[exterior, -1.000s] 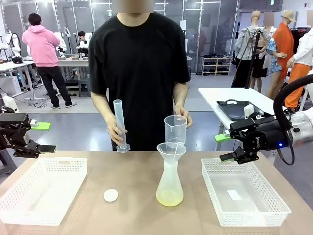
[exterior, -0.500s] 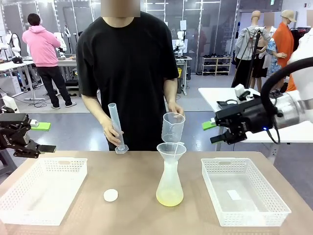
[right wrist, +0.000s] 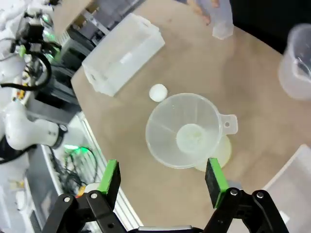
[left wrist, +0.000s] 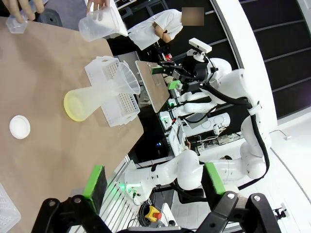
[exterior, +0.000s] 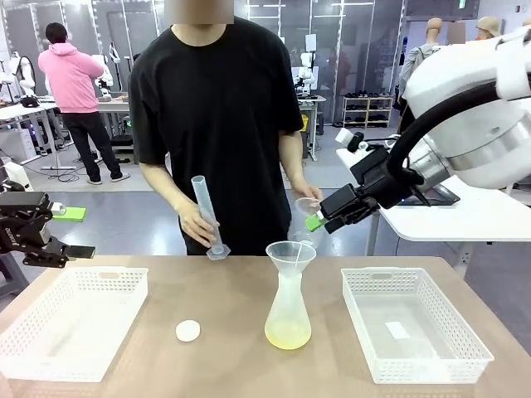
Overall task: Prepare the solutions needed for the experiment.
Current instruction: Once the solution is in the Big flask , pick up the Plastic Funnel and place it back into the right Organizing basket.
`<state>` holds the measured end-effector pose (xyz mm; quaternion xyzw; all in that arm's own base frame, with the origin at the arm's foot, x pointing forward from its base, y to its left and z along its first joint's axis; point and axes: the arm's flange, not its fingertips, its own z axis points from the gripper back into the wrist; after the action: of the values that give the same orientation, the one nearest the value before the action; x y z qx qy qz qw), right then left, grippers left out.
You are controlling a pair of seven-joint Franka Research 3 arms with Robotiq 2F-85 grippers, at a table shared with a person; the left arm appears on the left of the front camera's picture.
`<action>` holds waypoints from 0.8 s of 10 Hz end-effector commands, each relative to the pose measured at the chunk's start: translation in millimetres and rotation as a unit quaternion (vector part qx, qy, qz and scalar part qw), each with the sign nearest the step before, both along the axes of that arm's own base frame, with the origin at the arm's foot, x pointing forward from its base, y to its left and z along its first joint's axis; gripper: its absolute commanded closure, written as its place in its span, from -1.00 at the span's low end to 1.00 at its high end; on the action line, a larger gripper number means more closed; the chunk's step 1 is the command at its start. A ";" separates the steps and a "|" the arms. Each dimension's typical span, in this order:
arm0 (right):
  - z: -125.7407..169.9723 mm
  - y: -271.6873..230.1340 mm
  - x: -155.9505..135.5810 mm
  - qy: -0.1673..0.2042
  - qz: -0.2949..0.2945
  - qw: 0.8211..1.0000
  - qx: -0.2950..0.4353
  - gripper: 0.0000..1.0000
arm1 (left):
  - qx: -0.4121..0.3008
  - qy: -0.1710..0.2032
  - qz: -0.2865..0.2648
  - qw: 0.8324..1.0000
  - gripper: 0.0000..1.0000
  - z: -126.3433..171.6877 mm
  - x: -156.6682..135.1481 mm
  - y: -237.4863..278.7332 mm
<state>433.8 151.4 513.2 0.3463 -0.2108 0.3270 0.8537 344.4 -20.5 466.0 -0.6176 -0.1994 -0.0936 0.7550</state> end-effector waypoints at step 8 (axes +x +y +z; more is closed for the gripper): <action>20.0 12.6 22.4 -0.096 0.033 0.988 -0.117 -0.76 | -0.009 -0.005 -0.003 1.000 -1.00 3.1 1.5 -0.8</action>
<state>459.1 164.8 534.6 0.2076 -0.2409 0.4170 0.8515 344.4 -20.5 466.0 -0.6176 -0.1995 -0.0936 0.7550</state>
